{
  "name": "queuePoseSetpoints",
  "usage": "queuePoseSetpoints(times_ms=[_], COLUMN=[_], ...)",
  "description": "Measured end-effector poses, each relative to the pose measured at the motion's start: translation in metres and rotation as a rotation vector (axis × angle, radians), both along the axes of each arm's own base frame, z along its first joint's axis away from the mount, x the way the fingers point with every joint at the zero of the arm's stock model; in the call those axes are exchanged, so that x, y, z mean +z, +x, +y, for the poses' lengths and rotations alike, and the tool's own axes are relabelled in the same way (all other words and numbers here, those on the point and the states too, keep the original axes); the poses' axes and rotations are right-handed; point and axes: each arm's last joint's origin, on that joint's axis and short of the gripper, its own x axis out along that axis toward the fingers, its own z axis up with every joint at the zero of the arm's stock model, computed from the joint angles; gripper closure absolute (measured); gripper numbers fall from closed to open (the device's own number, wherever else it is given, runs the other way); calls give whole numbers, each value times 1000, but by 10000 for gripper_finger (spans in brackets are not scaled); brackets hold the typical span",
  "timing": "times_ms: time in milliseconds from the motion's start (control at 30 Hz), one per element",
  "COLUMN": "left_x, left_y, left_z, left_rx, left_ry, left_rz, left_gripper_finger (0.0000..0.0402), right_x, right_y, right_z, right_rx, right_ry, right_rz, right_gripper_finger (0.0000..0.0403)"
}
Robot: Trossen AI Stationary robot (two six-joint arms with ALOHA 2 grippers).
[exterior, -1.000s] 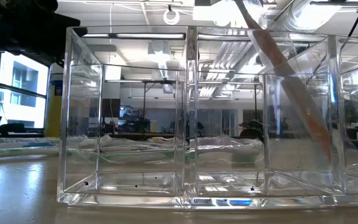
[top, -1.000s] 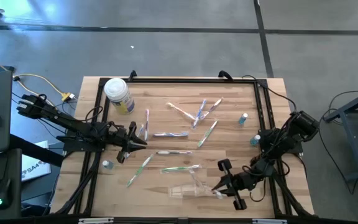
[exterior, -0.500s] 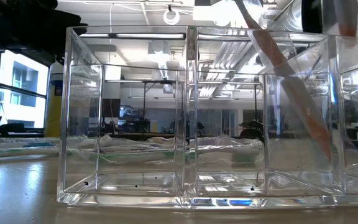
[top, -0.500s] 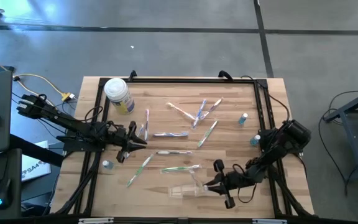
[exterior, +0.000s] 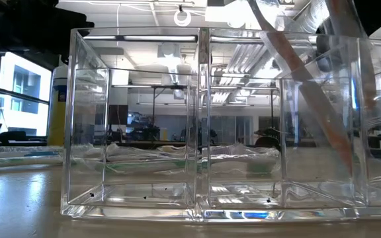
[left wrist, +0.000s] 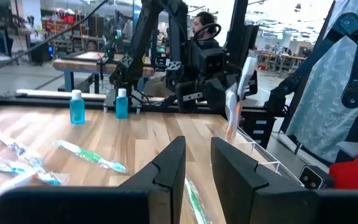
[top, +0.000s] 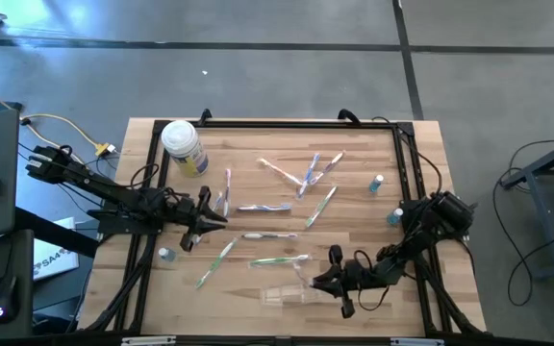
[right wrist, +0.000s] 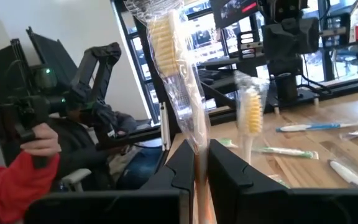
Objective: Pick & Place toothbrushing station
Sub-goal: Put the bottom orange toothbrush into the transparent bin
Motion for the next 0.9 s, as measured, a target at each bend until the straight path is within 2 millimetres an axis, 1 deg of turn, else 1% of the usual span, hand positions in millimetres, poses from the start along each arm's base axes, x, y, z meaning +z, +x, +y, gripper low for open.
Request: queuePoseSetpoints(times_ms=[233, 433, 700, 900], left_x=[1, 1, 2, 1], left_y=[0, 0, 0, 0], left_z=[0, 0, 0, 0], left_rx=[1, 1, 0, 0], left_ry=[-3, -4, -6, -4], left_rz=[-14, -15, -21, -15], left_gripper_finger=[325, 325, 325, 325], right_x=[0, -1, -4, -5], right_y=[3, 3, 3, 3], right_z=[-3, -3, -2, -2], right_rx=[-5, -1, 6, 9], right_ry=[52, 53, 72, 77], right_rz=[10, 16, 47, 52], right_gripper_finger=[386, 384, 366, 370])
